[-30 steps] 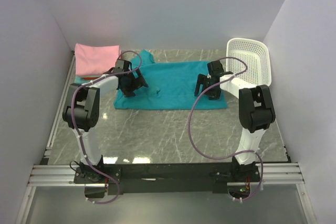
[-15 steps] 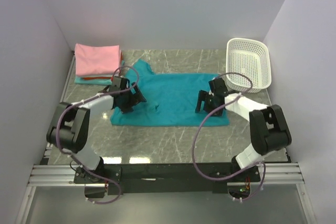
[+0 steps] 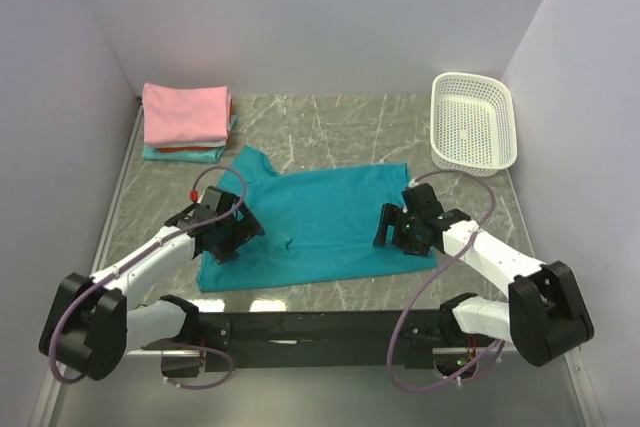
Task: Fold and stack the t-shirts
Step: Fold the tshirt
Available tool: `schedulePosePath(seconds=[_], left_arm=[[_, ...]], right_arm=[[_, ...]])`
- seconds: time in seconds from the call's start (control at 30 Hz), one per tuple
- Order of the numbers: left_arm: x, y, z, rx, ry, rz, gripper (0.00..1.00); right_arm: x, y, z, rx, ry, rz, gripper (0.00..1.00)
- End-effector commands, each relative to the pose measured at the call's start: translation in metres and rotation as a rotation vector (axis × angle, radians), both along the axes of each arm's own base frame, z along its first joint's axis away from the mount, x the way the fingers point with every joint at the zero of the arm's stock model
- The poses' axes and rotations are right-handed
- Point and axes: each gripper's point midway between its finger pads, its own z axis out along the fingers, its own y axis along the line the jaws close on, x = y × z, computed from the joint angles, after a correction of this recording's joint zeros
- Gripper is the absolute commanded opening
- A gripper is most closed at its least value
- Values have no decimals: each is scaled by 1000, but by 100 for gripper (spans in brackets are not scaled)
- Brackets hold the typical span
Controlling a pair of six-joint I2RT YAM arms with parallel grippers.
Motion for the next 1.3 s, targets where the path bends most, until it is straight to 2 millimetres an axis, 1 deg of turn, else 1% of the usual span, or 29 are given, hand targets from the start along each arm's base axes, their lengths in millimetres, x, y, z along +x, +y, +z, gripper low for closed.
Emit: schedulePosePath(seconds=[0.0, 0.07, 0.1, 0.2, 0.23, 0.27, 0.3, 0.33, 0.37, 0.4, 0.43, 0.47, 0.5, 0.53, 0.57, 0.6, 0.63, 0.67, 0.7, 0.73, 0.77, 0.8, 0.83, 0.87, 0.93, 0.97, 1.03, 1.07, 1.27], left_arm=[[5, 7, 21, 39, -56, 22, 100], [21, 7, 47, 53, -117, 21, 99], [25, 15, 51, 97, -122, 46, 99], [55, 19, 87, 144, -213, 76, 99], [63, 20, 88, 166, -205, 80, 99], [79, 21, 107, 171, -247, 85, 99], [88, 21, 113, 176, -256, 85, 99], [101, 23, 108, 194, -237, 87, 99], [119, 20, 126, 190, -279, 84, 100], [130, 20, 129, 198, -283, 85, 99], [143, 22, 115, 227, -239, 84, 100], [163, 18, 133, 222, -271, 80, 99], [173, 18, 132, 234, -263, 70, 100], [185, 19, 111, 260, -208, 67, 99], [205, 17, 127, 261, -240, 73, 100], [213, 17, 123, 278, -223, 63, 100], [223, 21, 99, 312, -163, 62, 98], [243, 20, 115, 314, -195, 77, 97], [251, 22, 111, 332, -181, 74, 93], [255, 26, 84, 372, -105, 58, 91], [270, 26, 94, 378, -129, 72, 90], [275, 26, 89, 386, -113, 65, 88], [279, 27, 69, 399, -73, 47, 86], [289, 26, 71, 395, -86, 51, 84], [295, 26, 50, 396, -49, 34, 81], [302, 27, 52, 398, -58, 47, 81], [306, 28, 35, 405, -34, 42, 78], [311, 30, 35, 403, -37, 52, 76], [314, 31, 5, 401, 12, 39, 61]], right_arm=[[17, -6, 37, -31, -108, -15, 93], [31, -8, 60, -45, -164, -33, 96], [45, -4, 86, -30, -234, -36, 97], [69, -2, 131, -10, -368, -58, 98], [74, -5, 140, -16, -393, -71, 98], [79, -7, 148, -21, -419, -86, 98], [85, -9, 161, -21, -447, -106, 98], [92, -15, 166, -40, -471, -139, 98], [96, -17, 170, -41, -484, -156, 98], [101, -21, 176, -40, -497, -180, 98], [104, -21, 178, -32, -505, -181, 99], [107, -23, 179, -30, -505, -189, 99], [111, -24, 180, -30, -502, -188, 99], [115, -28, 181, -31, -504, -195, 99], [117, -26, 177, -21, -489, -177, 99], [119, -27, 177, -18, -488, -178, 99], [122, -29, 176, -16, -485, -180, 99], [122, -29, 173, -16, -477, -173, 99], [123, -28, 166, -15, -456, -160, 99], [123, -31, 161, -20, -441, -160, 99], [125, -35, 153, -32, -419, -166, 99], [124, -36, 148, -39, -405, -164, 99], [124, -38, 143, -44, -390, -165, 99], [126, -44, 136, -52, -372, -179, 99], [125, -46, 129, -43, -350, -180, 99], [126, -49, 123, -42, -336, -186, 99], [126, -48, 118, -24, -318, -178, 99], [127, -48, 114, -24, -306, -175, 99], [130, -51, 104, -28, -278, -176, 99]])
